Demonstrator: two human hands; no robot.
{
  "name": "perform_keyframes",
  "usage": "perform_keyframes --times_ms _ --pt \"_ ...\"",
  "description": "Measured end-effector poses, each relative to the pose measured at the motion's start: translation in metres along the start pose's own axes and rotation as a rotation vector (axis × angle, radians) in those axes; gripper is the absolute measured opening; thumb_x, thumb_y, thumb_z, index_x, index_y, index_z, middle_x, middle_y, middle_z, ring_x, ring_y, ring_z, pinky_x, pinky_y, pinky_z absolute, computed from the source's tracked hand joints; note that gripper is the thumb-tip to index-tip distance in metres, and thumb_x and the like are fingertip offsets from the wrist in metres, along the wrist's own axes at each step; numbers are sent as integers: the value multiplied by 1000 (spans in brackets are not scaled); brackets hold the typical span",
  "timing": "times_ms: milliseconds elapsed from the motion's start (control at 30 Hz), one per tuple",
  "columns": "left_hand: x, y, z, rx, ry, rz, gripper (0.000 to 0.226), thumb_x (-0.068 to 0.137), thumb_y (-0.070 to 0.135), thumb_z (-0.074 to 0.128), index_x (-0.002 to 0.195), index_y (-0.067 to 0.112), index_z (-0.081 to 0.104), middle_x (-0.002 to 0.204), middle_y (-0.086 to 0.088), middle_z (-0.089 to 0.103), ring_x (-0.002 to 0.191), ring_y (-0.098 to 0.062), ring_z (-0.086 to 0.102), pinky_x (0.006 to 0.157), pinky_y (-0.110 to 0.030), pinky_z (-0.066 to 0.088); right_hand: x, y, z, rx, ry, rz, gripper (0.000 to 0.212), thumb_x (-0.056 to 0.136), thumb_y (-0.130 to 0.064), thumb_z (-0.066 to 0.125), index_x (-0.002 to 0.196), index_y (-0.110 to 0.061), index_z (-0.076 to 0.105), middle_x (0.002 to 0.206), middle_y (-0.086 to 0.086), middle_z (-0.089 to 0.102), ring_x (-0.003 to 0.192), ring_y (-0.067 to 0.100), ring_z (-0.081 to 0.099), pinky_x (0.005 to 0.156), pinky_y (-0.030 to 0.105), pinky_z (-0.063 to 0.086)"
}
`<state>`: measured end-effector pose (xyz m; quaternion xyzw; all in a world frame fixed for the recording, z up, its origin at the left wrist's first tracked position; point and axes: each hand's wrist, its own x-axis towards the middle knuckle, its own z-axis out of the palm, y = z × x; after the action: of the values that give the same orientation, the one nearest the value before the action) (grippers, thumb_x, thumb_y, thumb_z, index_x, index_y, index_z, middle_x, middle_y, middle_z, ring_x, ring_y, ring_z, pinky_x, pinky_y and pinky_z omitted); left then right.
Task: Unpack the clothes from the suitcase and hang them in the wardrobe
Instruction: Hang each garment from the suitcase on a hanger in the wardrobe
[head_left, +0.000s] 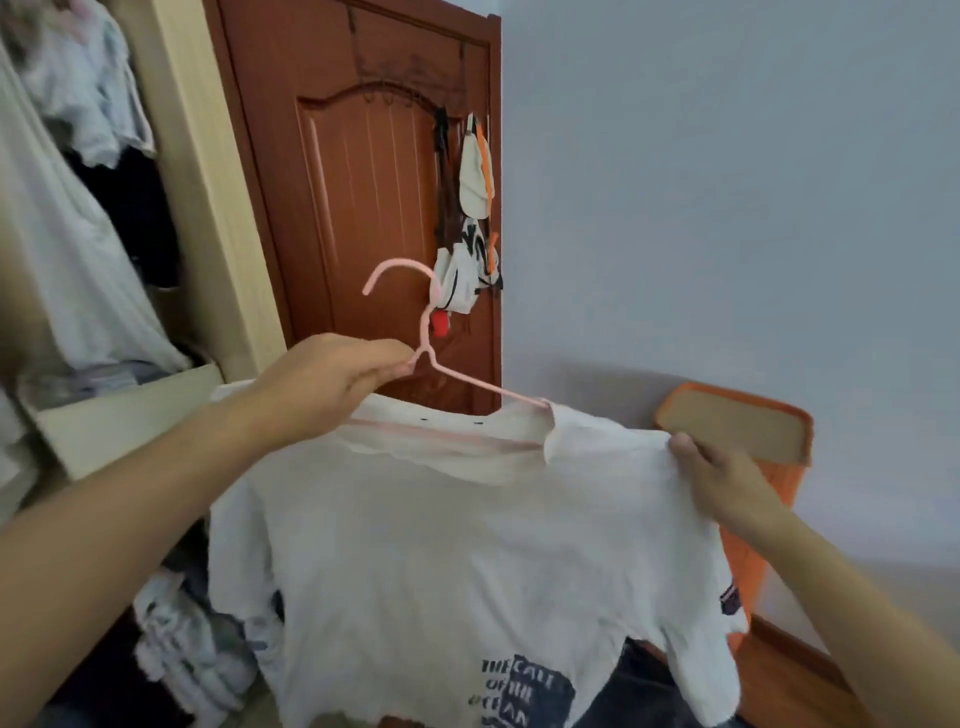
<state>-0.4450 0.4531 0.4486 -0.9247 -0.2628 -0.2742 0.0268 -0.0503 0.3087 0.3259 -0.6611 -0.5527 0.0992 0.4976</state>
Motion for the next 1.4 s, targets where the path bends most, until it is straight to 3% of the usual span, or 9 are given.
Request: perform_keyframes --times_ms 100,267,500,733,833,933,1067,1167,1400 --pt "0 7 -7 -25 4 -49 52 97 73 26 108 38 63 95 14 70 87 -7 66 79 -38 56 20 -48 22 58 -181 -182 54 99 -62 37 131 -26 62 122 -18 65 112 -3 58 97 11 39" --pt "-15 17 -20 64 52 -215 39 98 52 40 113 32 69 100 15 71 90 -8 65 82 -35 56 45 -95 56 -245 -345 -576 33 105 -39 40 90 -22 64 82 -12 66 77 6 61 72 29 46" --pt "-54 26 -55 121 109 -353 34 100 44 44 110 26 71 93 27 63 85 4 60 77 -13 46 35 -145 98 -61 -486 -627 35 103 -42 44 68 -33 47 71 -16 55 73 1 54 64 16 37" --pt "-59 -16 -109 13 280 -504 20 106 22 51 92 18 64 73 17 59 72 -2 56 69 -20 45 56 -275 116 49 -808 -695 16 102 -35 51 113 -33 62 109 -11 66 101 4 60 92 24 47" --pt "-51 -41 -155 -9 359 -540 22 106 16 50 86 19 60 67 13 50 62 -3 44 61 -19 37 69 -326 101 143 -895 -690 56 97 -44 58 146 -54 34 147 -25 45 127 -1 48 108 27 40" --pt "-46 -70 -201 13 425 -577 30 107 15 48 79 20 55 68 -5 53 58 -4 44 61 -17 38 81 -354 88 322 -1065 -522 44 96 -29 62 131 -55 56 131 -24 61 112 0 64 86 21 54" --pt "-16 -102 -244 90 424 -464 33 106 12 48 74 13 53 69 -11 60 61 -2 49 64 -19 39 90 -405 99 171 -939 -567 32 100 -22 58 114 -47 72 125 -29 60 101 -13 62 75 8 52" --pt "14 -136 -288 146 493 -399 29 107 19 48 78 18 56 74 5 57 70 -2 53 67 -26 37 94 -457 116 316 -763 -549 47 98 -1 53 113 -40 75 131 -23 61 112 1 64 98 30 53" --pt "-76 -216 -398 692 447 -612 44 100 27 49 143 22 49 141 -11 51 131 -32 46 107 -45 43 103 -584 216 229 -321 -562 59 88 9 34 101 -27 79 118 1 67 100 27 67 90 39 58"
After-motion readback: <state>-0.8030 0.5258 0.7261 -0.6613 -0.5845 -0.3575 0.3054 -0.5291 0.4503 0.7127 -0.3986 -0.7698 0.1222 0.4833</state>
